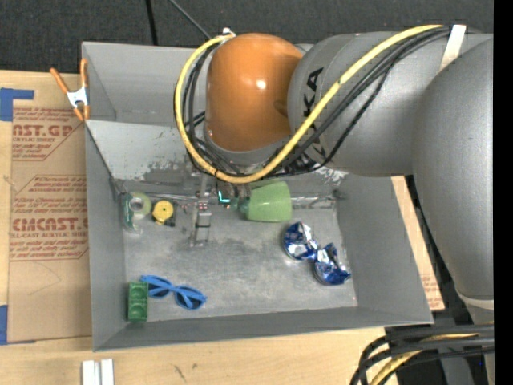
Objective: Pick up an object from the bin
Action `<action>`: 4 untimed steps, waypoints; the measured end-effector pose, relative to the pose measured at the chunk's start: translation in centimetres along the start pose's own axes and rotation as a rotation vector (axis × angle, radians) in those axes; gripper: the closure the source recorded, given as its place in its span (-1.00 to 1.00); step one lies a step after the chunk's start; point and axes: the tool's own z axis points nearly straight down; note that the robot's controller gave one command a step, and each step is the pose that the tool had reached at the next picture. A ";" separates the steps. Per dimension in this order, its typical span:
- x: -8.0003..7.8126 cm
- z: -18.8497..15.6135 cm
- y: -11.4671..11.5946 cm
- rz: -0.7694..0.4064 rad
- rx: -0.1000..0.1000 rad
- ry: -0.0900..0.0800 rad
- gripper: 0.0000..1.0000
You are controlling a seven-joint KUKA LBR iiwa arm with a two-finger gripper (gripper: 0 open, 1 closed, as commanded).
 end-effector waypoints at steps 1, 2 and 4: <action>6.8 12.2 2.6 -0.240 0.002 0.001 -1.00; 8.7 13.7 6.8 -0.520 0.001 -0.017 -1.00; 5.6 -1.5 4.9 -0.528 0.001 -0.018 1.00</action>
Offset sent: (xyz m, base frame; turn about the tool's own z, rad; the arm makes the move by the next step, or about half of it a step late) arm -0.0662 0.0257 -0.1180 -0.2368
